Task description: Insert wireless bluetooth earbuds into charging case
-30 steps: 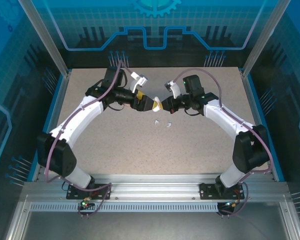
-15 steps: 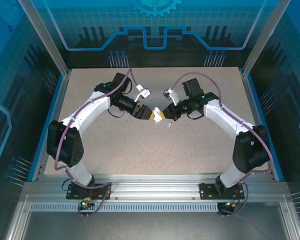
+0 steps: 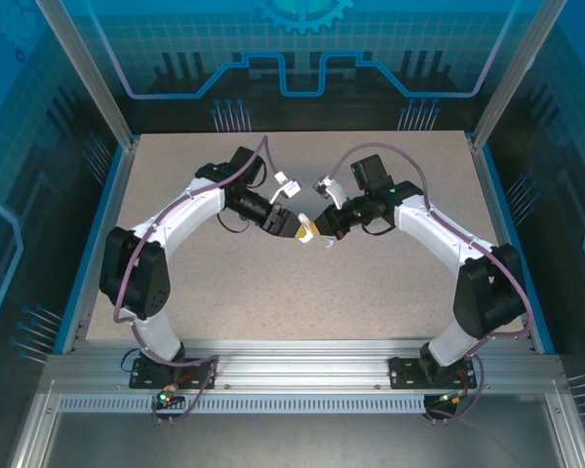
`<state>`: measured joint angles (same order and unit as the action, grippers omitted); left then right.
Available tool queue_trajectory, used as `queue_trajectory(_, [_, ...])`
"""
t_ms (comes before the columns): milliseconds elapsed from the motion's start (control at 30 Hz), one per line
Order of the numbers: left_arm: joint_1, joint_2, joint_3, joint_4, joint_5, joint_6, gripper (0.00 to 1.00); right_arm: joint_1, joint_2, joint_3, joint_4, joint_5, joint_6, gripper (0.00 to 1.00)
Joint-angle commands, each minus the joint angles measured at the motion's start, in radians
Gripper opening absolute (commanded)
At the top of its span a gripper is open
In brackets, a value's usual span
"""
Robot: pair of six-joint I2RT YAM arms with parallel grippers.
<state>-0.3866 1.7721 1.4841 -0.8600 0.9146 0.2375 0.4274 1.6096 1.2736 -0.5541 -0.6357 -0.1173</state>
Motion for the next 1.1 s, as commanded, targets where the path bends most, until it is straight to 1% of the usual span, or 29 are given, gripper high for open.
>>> queue_trajectory(0, [-0.011, 0.016, 0.027, -0.01, 0.04, 0.005, 0.59, 0.016, -0.03, -0.009, -0.011, -0.004, -0.013, 0.0])
queue_trajectory(167, [-0.016, 0.025, 0.03, 0.001, 0.046, -0.005, 0.52, 0.02, -0.028, -0.011, -0.004, -0.004, -0.01, 0.0])
queue_trajectory(433, [-0.022, 0.033, 0.031, 0.001, 0.049, -0.004, 0.33, 0.02, -0.024, -0.008, 0.0, 0.002, -0.007, 0.0])
queue_trajectory(500, [-0.022, 0.031, 0.031, 0.003, 0.048, -0.005, 0.29, 0.02, -0.024, -0.007, 0.002, 0.008, -0.007, 0.0])
queue_trajectory(600, [-0.02, 0.031, 0.031, 0.005, 0.047, -0.004, 0.19, 0.02, -0.024, -0.003, 0.004, 0.02, -0.003, 0.0])
queue_trajectory(667, [-0.022, 0.03, 0.031, 0.007, 0.047, -0.007, 0.06, 0.019, -0.027, 0.0, 0.009, 0.032, 0.008, 0.0])
queue_trajectory(700, [-0.021, 0.027, 0.031, 0.007, 0.045, -0.007, 0.0, 0.015, -0.034, -0.002, 0.025, 0.06, 0.03, 0.01])
queue_trajectory(800, [-0.019, -0.004, 0.008, 0.042, 0.013, -0.026, 0.0, -0.015, -0.076, -0.012, 0.057, 0.078, 0.084, 0.13])
queue_trajectory(833, [-0.02, -0.028, -0.012, 0.075, -0.007, -0.043, 0.0, -0.033, -0.103, -0.021, 0.07, 0.075, 0.109, 0.23])
queue_trajectory(967, [-0.011, -0.168, -0.138, 0.292, -0.089, -0.164, 0.0, -0.065, -0.203, -0.06, 0.078, 0.087, 0.161, 0.49])
queue_trajectory(1067, [-0.007, -0.281, -0.24, 0.463, -0.156, -0.245, 0.0, -0.068, -0.25, -0.077, 0.054, 0.114, 0.183, 0.57])
